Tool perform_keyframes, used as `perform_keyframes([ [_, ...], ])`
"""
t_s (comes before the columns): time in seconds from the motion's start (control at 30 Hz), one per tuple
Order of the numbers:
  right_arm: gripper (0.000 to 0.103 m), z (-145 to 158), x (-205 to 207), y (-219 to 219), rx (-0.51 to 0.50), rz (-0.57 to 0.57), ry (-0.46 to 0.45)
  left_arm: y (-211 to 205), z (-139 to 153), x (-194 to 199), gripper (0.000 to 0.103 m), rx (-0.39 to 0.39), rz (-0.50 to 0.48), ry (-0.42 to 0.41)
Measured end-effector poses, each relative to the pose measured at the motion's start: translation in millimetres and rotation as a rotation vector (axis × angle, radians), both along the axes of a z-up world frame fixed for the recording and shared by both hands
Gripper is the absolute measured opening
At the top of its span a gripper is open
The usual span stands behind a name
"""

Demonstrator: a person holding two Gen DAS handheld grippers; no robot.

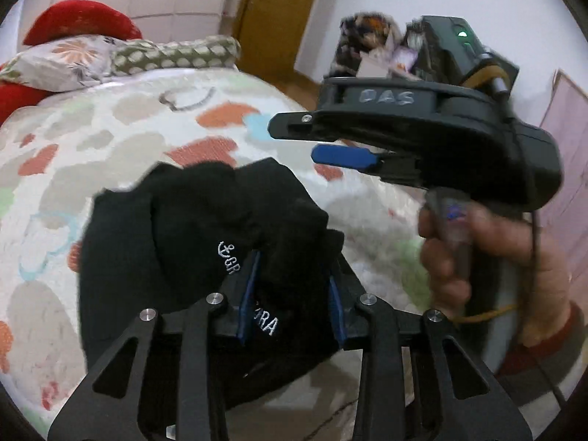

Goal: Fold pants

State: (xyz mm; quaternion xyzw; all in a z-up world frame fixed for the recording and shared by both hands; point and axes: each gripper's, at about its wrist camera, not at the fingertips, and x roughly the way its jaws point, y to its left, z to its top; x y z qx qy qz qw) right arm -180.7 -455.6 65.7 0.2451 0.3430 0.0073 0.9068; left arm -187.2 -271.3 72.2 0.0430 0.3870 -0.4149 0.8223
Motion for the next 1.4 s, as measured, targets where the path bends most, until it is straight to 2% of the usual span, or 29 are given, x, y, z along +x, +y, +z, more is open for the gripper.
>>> perform_keyframes([
  [0.03, 0.055, -3, -6, -5, 0.026, -0.006, -0.004, 2, 2, 0, 0.036, -0.006, -0.003, -0.002],
  [0.1, 0.068, -5, -16, -9, 0.045, -0.022, -0.018, 18, 14, 2, 0.044, -0.045, -0.026, 0.006],
  [0.13, 0.071, -5, -20, -10, 0.054, -0.024, -0.030, 33, 24, 2, 0.046, -0.087, -0.043, 0.019],
  [0.2, 0.074, -7, -23, -7, 0.076, 0.005, -0.046, 54, 38, -3, 0.064, -0.122, -0.032, 0.007],
  [0.23, 0.074, -9, -21, -2, 0.086, 0.035, -0.037, 63, 43, -6, 0.067, -0.118, -0.023, -0.011],
  [0.3, 0.077, -13, -19, 6, 0.084, 0.076, -0.029, 80, 47, -2, 0.067, -0.072, 0.013, -0.065],
  [0.37, 0.081, -22, -13, 19, 0.042, 0.115, 0.003, 89, 38, 7, 0.067, 0.009, 0.079, -0.103],
  [0.47, 0.080, -39, -4, 33, 0.003, 0.135, 0.050, 97, 14, 22, 0.067, 0.080, 0.164, -0.067],
  [0.53, 0.052, -41, 0, 49, -0.016, 0.214, 0.034, 99, 2, 26, 0.067, 0.074, 0.183, -0.031],
  [0.57, 0.033, -39, 1, 55, -0.047, 0.225, 0.027, 97, -3, 30, 0.067, 0.081, 0.196, -0.009],
  [0.67, 0.024, -17, -2, 65, -0.155, 0.236, -0.031, 93, -2, 38, 0.067, 0.071, 0.212, -0.005],
  [0.73, 0.022, 4, -11, 61, -0.238, 0.199, -0.080, 93, 8, 36, 0.067, 0.033, 0.221, -0.029],
  [0.8, 0.022, 10, -15, 53, -0.294, 0.157, -0.080, 95, 13, 32, 0.067, 0.012, 0.228, -0.040],
  [0.9, 0.023, -16, -8, 28, -0.223, 0.119, 0.024, 79, -3, 37, 0.067, 0.043, 0.203, -0.014],
  [0.93, 0.027, -25, -6, 23, -0.218, 0.104, 0.060, 73, -12, 39, 0.067, 0.068, 0.199, -0.003],
  [0.97, 0.040, -33, -7, 19, -0.236, 0.082, 0.097, 68, -20, 40, 0.067, 0.096, 0.195, 0.017],
  [1.0, 0.048, -32, -10, 18, -0.247, 0.076, 0.102, 66, -25, 41, 0.067, 0.103, 0.192, 0.033],
  [1.13, 0.050, -2, -29, 12, -0.296, 0.039, 0.019, 74, -12, 47, 0.067, 0.083, 0.211, 0.013],
  [1.23, 0.050, 17, -31, 19, -0.248, 0.088, -0.068, 77, 4, 60, 0.067, 0.051, 0.249, -0.010],
  [1.3, 0.050, 21, -24, 28, -0.217, 0.138, -0.090, 74, 8, 70, 0.067, 0.044, 0.271, -0.016],
  [1.4, 0.049, 17, -4, 48, -0.254, 0.179, -0.078, 64, 7, 88, 0.067, 0.048, 0.290, -0.014],
])
